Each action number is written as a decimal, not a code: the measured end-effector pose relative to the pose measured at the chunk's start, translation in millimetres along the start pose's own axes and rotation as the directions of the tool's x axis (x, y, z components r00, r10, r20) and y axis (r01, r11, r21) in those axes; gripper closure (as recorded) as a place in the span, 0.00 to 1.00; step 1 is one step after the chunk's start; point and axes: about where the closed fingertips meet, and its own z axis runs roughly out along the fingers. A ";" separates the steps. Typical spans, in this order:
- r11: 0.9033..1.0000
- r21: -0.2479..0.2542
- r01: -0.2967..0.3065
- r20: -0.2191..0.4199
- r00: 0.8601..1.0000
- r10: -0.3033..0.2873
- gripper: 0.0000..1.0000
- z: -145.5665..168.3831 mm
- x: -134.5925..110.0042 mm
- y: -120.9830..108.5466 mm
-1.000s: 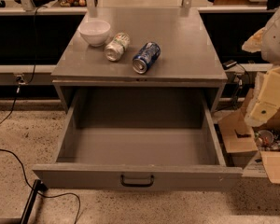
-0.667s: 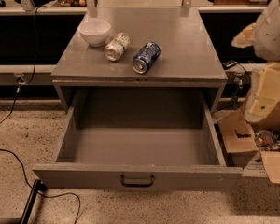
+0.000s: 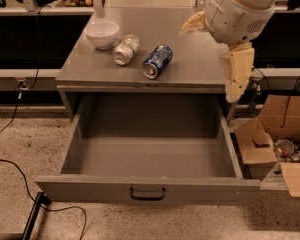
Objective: Place pepsi can into top drawer
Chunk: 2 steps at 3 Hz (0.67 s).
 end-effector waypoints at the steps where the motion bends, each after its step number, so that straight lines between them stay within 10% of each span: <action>1: 0.995 0.013 0.103 0.003 0.995 -0.103 0.00 -0.4 -3.5 -6.4; 2: 0.995 0.016 0.099 0.003 0.995 -0.099 0.00 -0.3 -3.6 -6.7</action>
Offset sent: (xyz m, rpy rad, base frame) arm 0.0016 0.0100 0.0041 -0.0310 -0.0176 0.1395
